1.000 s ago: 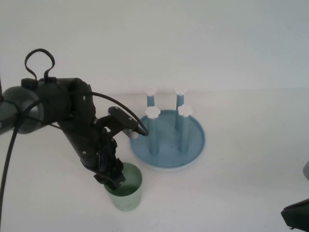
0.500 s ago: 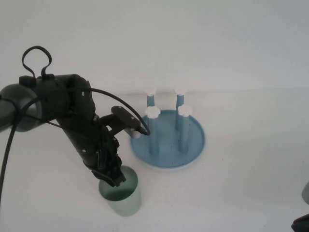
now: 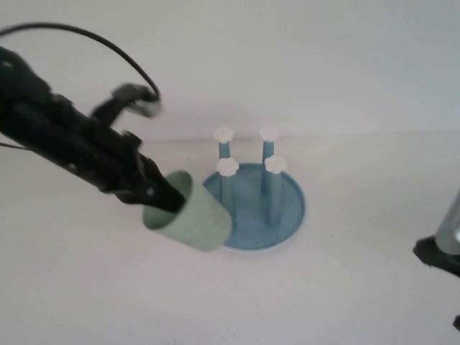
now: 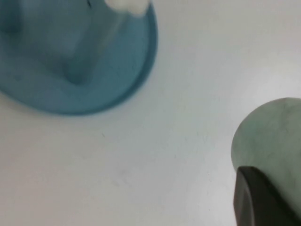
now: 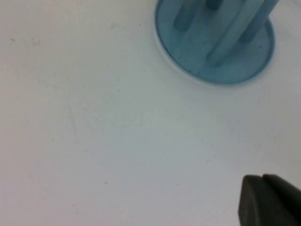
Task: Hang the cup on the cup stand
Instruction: Adjust the cup with two arms
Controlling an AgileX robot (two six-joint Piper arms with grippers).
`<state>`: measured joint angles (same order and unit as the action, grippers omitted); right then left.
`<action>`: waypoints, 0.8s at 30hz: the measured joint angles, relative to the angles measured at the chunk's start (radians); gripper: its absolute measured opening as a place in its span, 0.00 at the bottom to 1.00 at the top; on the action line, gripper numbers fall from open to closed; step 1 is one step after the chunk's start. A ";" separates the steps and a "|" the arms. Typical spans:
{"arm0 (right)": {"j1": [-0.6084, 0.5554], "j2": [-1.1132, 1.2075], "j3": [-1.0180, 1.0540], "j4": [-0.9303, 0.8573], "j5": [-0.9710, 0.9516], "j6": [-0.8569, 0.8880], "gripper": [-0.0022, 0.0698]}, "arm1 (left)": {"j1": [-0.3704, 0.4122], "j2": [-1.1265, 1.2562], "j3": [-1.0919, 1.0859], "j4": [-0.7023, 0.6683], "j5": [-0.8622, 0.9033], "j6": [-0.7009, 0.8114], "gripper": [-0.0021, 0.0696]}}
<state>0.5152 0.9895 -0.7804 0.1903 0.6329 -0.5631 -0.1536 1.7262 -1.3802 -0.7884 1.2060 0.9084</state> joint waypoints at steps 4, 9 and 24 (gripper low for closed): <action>0.000 0.083 -0.061 -0.037 -0.015 -0.116 0.03 | 0.055 -0.051 0.000 -0.024 -0.002 0.010 0.04; 0.000 0.242 -0.154 -0.027 0.026 -0.158 0.03 | 0.061 -0.122 0.012 -0.027 0.001 0.013 0.04; -0.263 0.414 -0.292 0.840 0.424 -0.782 0.03 | 0.061 -0.223 0.274 -0.182 0.001 0.179 0.04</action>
<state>0.2526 1.4036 -1.0721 1.0299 1.0571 -1.3451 -0.0925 1.5027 -1.1058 -0.9705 1.2074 1.0878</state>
